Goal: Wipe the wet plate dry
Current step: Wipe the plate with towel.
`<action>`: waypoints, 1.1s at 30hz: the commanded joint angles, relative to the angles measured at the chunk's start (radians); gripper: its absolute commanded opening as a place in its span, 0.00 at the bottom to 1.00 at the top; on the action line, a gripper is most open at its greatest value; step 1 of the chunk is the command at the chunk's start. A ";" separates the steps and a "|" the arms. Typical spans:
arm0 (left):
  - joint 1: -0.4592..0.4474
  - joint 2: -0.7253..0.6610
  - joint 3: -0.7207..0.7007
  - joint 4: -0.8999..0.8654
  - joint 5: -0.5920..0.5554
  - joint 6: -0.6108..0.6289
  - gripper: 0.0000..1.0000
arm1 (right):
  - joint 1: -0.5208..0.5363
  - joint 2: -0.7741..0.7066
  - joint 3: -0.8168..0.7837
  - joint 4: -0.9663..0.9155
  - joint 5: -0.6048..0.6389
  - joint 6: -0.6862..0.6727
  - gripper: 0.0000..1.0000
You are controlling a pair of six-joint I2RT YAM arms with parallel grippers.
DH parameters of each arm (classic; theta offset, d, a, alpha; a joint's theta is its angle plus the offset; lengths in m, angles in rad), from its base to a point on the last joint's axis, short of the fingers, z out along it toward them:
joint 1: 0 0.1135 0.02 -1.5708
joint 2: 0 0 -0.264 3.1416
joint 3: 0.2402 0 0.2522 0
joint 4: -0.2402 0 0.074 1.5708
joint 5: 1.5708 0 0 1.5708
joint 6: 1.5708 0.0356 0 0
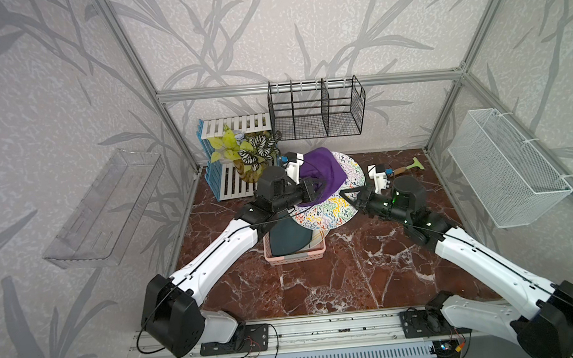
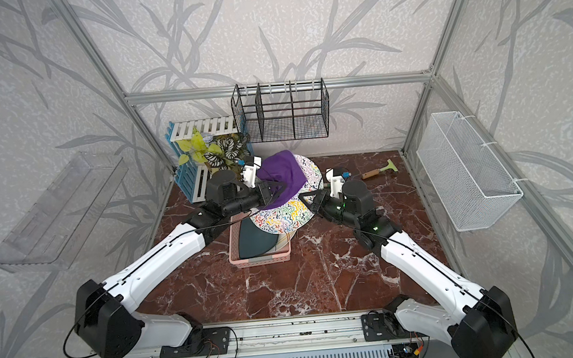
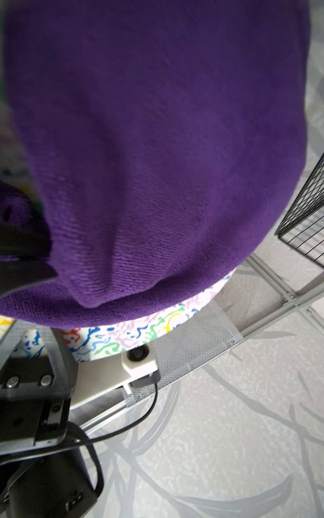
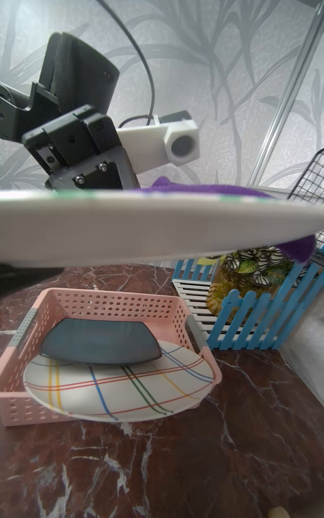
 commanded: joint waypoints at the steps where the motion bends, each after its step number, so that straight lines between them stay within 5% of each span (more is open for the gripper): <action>1: 0.115 -0.017 -0.034 -0.077 -0.053 0.003 0.00 | 0.052 -0.053 0.054 0.261 -0.153 -0.093 0.00; 4: 0.092 -0.010 0.069 -0.110 -0.062 0.138 0.00 | 0.109 -0.062 0.053 0.186 -0.161 -0.178 0.00; 9: -0.108 0.128 0.218 -0.189 0.041 0.271 0.00 | 0.120 -0.064 0.027 0.243 -0.067 -0.151 0.00; 16: -0.064 0.038 0.057 -0.095 -0.034 0.200 0.00 | -0.018 -0.135 0.027 0.231 0.000 -0.099 0.00; 23: -0.117 0.010 -0.081 -0.041 0.136 0.187 0.00 | -0.068 -0.162 -0.004 0.286 0.036 -0.015 0.00; 26: -0.072 0.010 -0.105 -0.110 0.076 0.192 0.00 | -0.071 -0.175 0.002 0.303 0.037 -0.017 0.00; 30: 0.143 -0.006 -0.091 -0.140 0.038 0.101 0.00 | -0.069 -0.199 -0.004 0.301 -0.051 -0.023 0.00; 33: 0.150 0.018 0.026 -0.137 0.024 0.158 0.00 | -0.038 -0.194 -0.016 0.285 -0.112 -0.038 0.00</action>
